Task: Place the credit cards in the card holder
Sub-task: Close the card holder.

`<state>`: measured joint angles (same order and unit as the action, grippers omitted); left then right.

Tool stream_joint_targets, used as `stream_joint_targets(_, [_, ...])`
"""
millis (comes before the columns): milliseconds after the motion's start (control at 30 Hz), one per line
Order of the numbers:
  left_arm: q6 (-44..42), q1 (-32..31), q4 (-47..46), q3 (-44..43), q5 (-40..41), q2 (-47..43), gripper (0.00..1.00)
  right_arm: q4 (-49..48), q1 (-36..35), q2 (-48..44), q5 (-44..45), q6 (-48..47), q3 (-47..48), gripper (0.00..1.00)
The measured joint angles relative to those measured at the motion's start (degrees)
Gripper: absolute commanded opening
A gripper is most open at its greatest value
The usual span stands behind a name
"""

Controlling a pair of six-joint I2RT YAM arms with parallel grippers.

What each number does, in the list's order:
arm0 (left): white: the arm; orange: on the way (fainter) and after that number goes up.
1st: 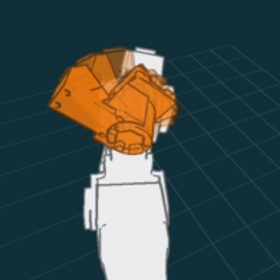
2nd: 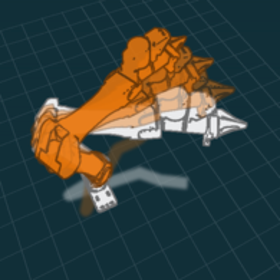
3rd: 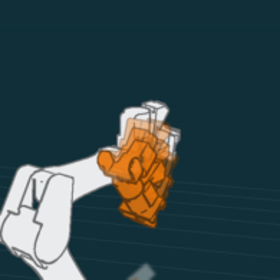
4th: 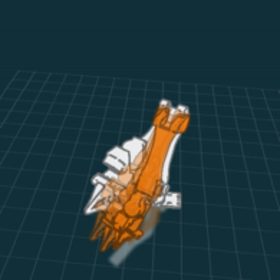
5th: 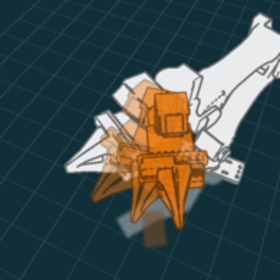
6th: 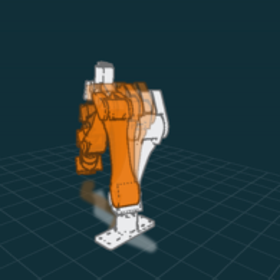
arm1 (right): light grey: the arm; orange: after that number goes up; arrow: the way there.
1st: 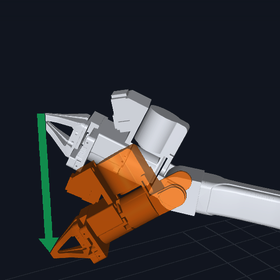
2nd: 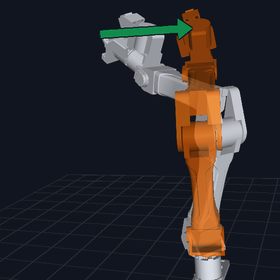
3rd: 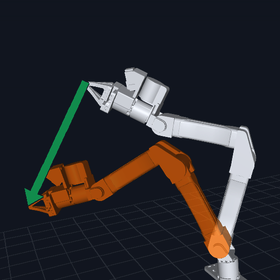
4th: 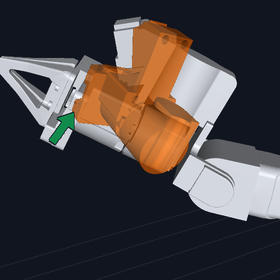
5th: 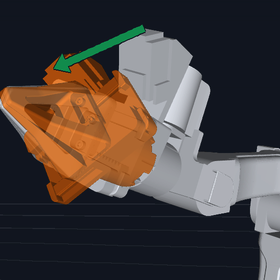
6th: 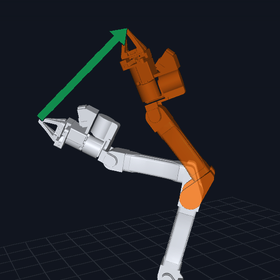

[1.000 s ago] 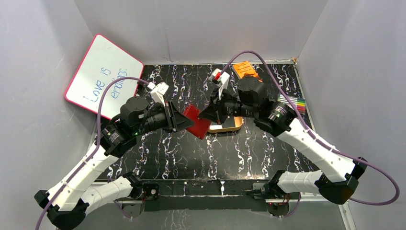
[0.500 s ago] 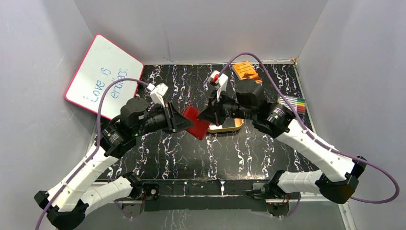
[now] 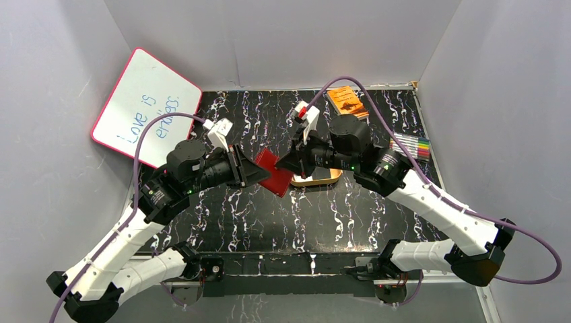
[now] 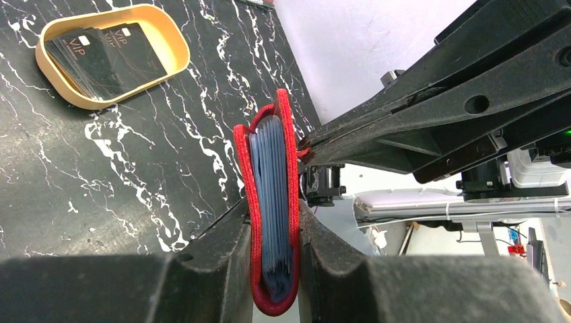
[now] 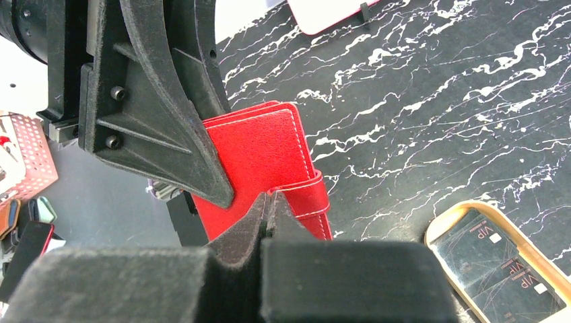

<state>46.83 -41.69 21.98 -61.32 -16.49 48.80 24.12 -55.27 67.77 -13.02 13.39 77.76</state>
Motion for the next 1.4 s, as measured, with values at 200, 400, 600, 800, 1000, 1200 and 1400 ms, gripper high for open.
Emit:
stream_joint_targets(200, [0.4, 0.0, 0.0, 0.0, 0.1, 0.0, 0.00, -1.4, -0.5, -0.3, 1.1, 0.5, -0.9, 0.00])
stream_joint_targets(400, [0.9, 0.1, -0.1, 0.6, 0.0, 0.0, 0.00, -2.3, -1.2, -0.3, 2.2, 1.2, -1.8, 0.00])
stream_joint_targets(600, [1.1, 0.1, -0.1, 0.9, -0.1, 0.0, 0.00, -3.7, -2.1, -0.3, 3.0, 1.6, -2.7, 0.00])
stream_joint_targets(800, [1.2, 0.2, 0.0, 0.9, 0.2, 0.0, 0.00, -5.2, -2.5, -0.7, 4.0, 2.1, -3.8, 0.00])
stream_joint_targets(1000, [1.2, 0.1, -0.1, 0.9, 0.5, -0.7, 0.00, -6.1, -3.1, -1.7, 5.1, 3.1, -4.5, 0.00])
stream_joint_targets(1200, [1.2, 0.0, -0.6, 0.9, 0.8, -1.3, 0.00, -7.0, -3.4, -2.6, 5.4, 3.8, -5.3, 0.00])
stream_joint_targets(1400, [1.4, 0.0, -0.7, 1.0, 1.1, -1.7, 0.00, -8.1, -3.4, -3.3, 5.4, 4.7, -6.2, 0.00])
